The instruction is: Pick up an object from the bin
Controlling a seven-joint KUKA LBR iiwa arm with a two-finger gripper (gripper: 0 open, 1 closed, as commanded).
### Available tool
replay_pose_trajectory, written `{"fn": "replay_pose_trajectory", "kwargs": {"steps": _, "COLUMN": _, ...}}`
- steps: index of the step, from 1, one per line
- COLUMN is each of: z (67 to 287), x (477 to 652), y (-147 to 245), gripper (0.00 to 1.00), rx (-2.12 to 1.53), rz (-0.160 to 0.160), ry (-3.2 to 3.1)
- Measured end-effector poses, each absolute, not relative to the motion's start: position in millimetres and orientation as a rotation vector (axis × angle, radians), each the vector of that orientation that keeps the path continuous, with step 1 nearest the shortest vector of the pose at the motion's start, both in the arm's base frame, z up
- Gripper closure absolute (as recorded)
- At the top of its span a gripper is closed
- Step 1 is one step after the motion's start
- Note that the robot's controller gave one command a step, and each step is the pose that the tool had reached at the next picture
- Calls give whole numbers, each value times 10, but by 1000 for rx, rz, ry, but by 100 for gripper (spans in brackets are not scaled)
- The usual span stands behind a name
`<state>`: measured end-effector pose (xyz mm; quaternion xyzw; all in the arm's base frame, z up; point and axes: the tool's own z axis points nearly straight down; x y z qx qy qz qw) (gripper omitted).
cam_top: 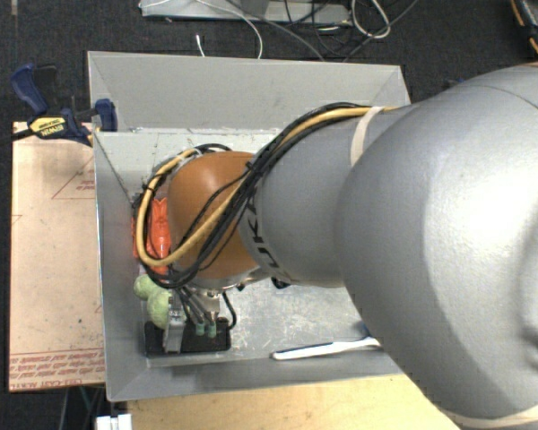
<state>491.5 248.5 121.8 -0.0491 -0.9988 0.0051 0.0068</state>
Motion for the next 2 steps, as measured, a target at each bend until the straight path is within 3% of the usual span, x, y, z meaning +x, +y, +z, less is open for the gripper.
{"fn": "replay_pose_trajectory", "kwargs": {"steps": 2, "z": 1613, "x": 4914, "y": 2486, "gripper": 100, "rx": -151, "rz": 16, "ry": -3123}}
